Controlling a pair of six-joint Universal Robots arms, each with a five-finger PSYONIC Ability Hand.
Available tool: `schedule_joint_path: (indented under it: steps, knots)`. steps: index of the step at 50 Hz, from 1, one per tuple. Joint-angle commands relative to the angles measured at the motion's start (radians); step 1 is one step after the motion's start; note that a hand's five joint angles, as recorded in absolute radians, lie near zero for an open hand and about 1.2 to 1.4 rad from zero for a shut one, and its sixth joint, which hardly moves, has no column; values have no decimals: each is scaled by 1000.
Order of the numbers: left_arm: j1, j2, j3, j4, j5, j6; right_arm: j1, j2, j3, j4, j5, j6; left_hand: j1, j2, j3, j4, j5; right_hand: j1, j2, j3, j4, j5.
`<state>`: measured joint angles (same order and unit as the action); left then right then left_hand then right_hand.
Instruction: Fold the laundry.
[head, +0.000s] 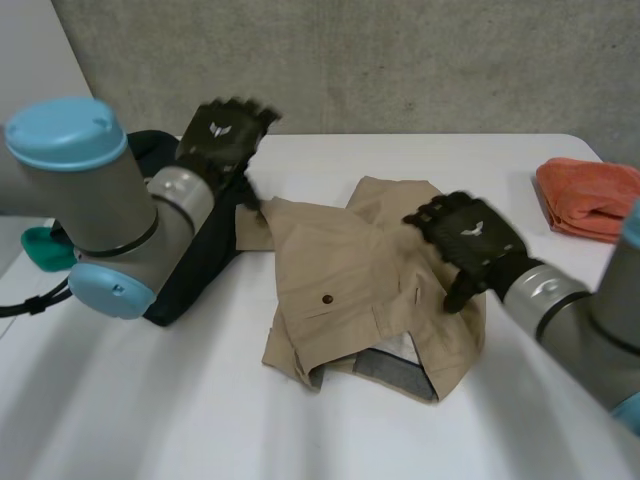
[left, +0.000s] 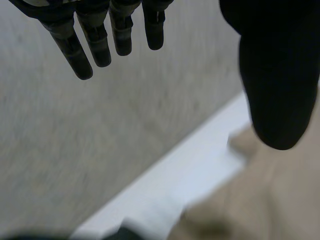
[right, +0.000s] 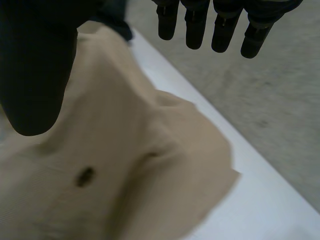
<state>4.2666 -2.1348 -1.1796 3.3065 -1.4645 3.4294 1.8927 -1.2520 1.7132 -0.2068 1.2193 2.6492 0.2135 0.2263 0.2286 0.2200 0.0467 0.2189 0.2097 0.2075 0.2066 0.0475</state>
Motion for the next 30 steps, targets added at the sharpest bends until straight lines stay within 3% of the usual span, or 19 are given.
schedule_joint_path:
  steps: [1,6,8,9,12,16,21,25,30]
  knots:
    - [122,-220,49,-1,-7,345,86,108,-38,-8,19,-77,50,37,35,43,42,-44,-35,-33,-32,-48]
    - [167,-329,115,5,-16,410,94,129,-35,-9,60,-92,114,101,99,108,106,-44,-35,-33,-32,-48]
    - [180,-362,158,8,-16,402,94,128,-27,-13,86,-98,293,280,278,286,285,-44,-35,-33,-32,-48]
    - [183,-372,173,8,-16,404,94,128,-26,-13,94,-98,419,406,403,412,411,-44,-35,-33,-32,-48]
    - [205,-410,222,28,-17,410,91,128,-21,-17,106,-98,1180,1168,1165,1174,1173,-44,-35,-33,-32,-48]
    - [254,-430,245,99,-74,415,82,124,-15,-17,109,-97,1183,1170,1168,1176,1175,-44,-35,-33,-32,-48]
    - [323,-441,282,229,-235,444,77,105,0,-17,112,-97,1183,1170,1168,1176,1175,-44,-35,-33,-32,-48]
    - [395,-435,287,275,-260,537,78,82,11,-16,117,-97,1183,1170,1168,1176,1175,-44,-35,-33,-32,-48]
    - [389,-424,249,281,-260,561,77,59,13,-16,120,-86,1183,1170,1168,1176,1175,-44,-35,-33,-32,-48]
